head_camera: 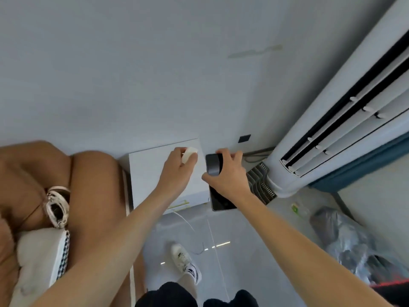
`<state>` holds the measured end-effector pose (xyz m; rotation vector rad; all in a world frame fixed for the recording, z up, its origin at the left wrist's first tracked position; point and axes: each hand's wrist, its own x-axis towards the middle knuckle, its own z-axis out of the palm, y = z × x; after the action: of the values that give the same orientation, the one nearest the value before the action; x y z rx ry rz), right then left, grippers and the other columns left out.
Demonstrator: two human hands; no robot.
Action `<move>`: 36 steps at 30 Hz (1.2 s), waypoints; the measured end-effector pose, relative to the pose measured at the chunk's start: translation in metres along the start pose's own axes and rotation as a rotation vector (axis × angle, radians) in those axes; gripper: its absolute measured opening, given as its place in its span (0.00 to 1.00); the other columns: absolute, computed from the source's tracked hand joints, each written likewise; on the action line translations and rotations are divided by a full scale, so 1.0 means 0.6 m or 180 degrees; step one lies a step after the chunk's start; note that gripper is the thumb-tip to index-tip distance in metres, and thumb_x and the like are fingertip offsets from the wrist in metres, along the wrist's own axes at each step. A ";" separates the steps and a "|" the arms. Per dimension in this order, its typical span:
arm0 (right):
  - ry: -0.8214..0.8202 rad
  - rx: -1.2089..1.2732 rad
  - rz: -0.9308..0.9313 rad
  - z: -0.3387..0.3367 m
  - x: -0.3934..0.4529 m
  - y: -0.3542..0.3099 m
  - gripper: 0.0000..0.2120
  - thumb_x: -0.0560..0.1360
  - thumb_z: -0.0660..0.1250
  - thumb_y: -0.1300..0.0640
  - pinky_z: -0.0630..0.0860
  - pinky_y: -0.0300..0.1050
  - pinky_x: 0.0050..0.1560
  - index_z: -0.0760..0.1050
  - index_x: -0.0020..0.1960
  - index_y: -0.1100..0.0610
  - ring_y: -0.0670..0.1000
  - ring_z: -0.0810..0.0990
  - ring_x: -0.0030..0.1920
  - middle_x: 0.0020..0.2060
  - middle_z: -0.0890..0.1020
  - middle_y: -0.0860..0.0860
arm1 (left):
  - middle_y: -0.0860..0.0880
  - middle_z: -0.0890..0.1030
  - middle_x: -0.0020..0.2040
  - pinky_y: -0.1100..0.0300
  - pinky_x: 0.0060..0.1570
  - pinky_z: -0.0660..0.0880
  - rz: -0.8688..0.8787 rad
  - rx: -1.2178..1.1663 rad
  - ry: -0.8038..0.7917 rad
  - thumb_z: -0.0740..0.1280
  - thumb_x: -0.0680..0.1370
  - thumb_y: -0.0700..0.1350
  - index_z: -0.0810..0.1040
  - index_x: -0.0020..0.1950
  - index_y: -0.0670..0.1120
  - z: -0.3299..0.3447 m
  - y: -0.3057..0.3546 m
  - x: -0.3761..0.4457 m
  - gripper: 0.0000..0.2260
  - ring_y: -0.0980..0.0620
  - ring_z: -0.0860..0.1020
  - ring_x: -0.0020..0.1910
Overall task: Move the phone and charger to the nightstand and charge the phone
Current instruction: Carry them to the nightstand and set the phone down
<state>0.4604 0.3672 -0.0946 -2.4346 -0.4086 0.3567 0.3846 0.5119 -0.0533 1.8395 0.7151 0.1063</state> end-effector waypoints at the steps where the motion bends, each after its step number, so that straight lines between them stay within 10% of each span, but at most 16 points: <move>1: -0.0041 -0.0013 -0.0015 0.018 0.028 -0.011 0.35 0.64 0.72 0.41 0.72 0.49 0.47 0.64 0.68 0.44 0.59 0.73 0.45 0.58 0.62 0.49 | 0.50 0.77 0.44 0.61 0.36 0.69 -0.0048 -0.0054 0.0008 0.63 0.80 0.55 0.75 0.59 0.49 -0.007 -0.011 0.026 0.13 0.53 0.76 0.38; 8: -0.0249 -0.0120 -0.0041 0.148 0.200 -0.032 0.35 0.64 0.73 0.40 0.76 0.47 0.43 0.65 0.68 0.45 0.58 0.76 0.46 0.58 0.62 0.49 | 0.49 0.77 0.42 0.56 0.39 0.72 -0.0367 -0.0466 0.0035 0.63 0.79 0.52 0.75 0.49 0.49 -0.012 -0.114 0.182 0.08 0.52 0.73 0.36; 36: -0.0623 -0.0513 -0.0610 0.703 0.621 0.243 0.41 0.69 0.76 0.49 0.76 0.50 0.59 0.64 0.79 0.51 0.58 0.68 0.63 0.66 0.63 0.56 | 0.49 0.79 0.54 0.60 0.39 0.70 -0.0866 -0.0391 0.0749 0.64 0.80 0.56 0.75 0.62 0.48 0.173 -0.612 0.558 0.16 0.50 0.78 0.42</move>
<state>0.6829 0.6276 -0.5645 -2.4969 -0.7770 0.4965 0.5442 0.6775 -0.5058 1.6122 1.0930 0.1865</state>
